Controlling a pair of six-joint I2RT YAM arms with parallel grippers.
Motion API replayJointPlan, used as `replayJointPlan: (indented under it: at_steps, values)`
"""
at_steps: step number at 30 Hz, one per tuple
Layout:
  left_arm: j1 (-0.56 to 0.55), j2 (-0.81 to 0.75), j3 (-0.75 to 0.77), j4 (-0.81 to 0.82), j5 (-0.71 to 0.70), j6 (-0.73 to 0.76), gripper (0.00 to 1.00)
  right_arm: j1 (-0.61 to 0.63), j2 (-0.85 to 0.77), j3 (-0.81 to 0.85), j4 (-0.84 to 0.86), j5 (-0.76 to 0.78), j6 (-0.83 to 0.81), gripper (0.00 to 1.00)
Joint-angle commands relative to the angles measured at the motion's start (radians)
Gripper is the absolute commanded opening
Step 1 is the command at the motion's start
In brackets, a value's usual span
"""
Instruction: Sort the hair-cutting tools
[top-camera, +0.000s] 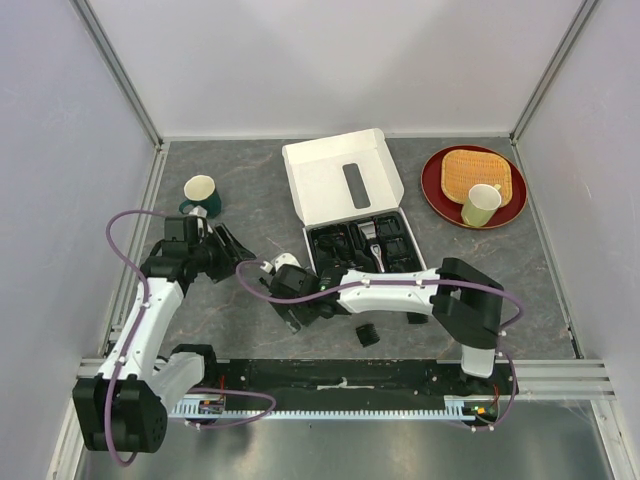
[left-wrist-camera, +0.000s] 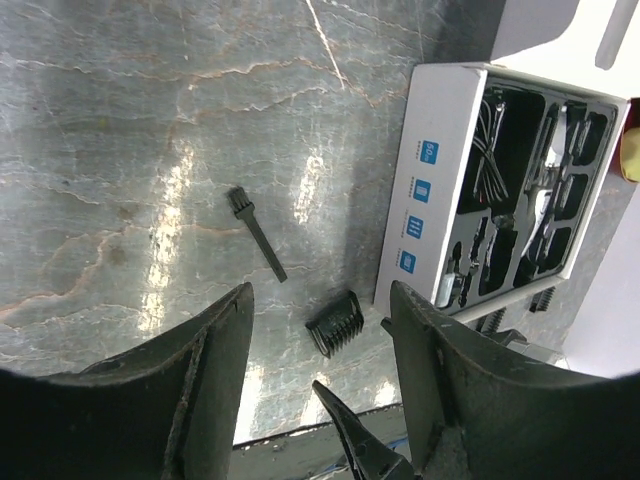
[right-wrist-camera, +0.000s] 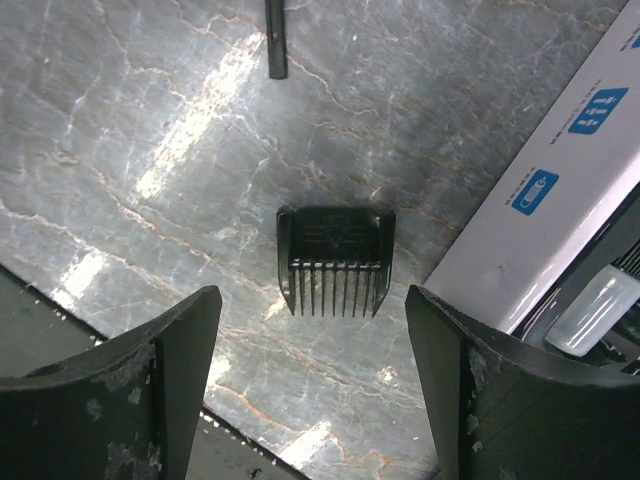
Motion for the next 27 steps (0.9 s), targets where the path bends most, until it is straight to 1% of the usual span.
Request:
replayJointPlan:
  at_steps: [1, 3, 4, 10, 16, 19, 20, 22, 23, 26, 27]
  values:
    - [0.034, 0.034, 0.020, 0.048, 0.032, 0.052, 0.64, -0.001, 0.037, 0.079, -0.035, 0.057, -0.008, 0.83]
    - [0.034, 0.042, 0.020, 0.054, 0.044, 0.058, 0.63, 0.000, 0.069, 0.098, -0.052, 0.047, -0.010, 0.83]
    - [0.063, 0.048, 0.020, 0.059, 0.047, 0.063, 0.64, -0.001, 0.082, 0.113, -0.056, 0.043, -0.007, 0.83]
    - [0.092, 0.054, 0.022, 0.070, 0.069, 0.072, 0.63, -0.001, 0.149, 0.158, -0.096, 0.032, 0.010, 0.81]
    - [0.112, 0.059, 0.016, 0.076, 0.092, 0.081, 0.63, -0.001, 0.172, 0.165, -0.128, 0.035, 0.036, 0.75]
    - [0.117, 0.060, 0.009, 0.077, 0.102, 0.086, 0.63, -0.003, 0.172, 0.165, -0.129, 0.037, 0.039, 0.67]
    - [0.118, 0.060, 0.006, 0.079, 0.105, 0.086, 0.63, -0.003, 0.174, 0.167, -0.132, 0.040, 0.041, 0.62]
    - [0.121, 0.059, 0.006, 0.081, 0.108, 0.086, 0.64, -0.001, 0.175, 0.168, -0.132, 0.046, 0.044, 0.55]
    - [0.121, 0.059, 0.008, 0.081, 0.110, 0.089, 0.63, -0.001, 0.175, 0.171, -0.135, 0.060, 0.044, 0.50]
    - [0.123, 0.054, 0.006, 0.076, 0.116, 0.091, 0.63, 0.000, 0.158, 0.176, -0.133, 0.110, 0.050, 0.41]
    - [0.124, 0.054, 0.008, 0.074, 0.124, 0.089, 0.63, -0.001, 0.146, 0.167, -0.126, 0.135, 0.050, 0.40]
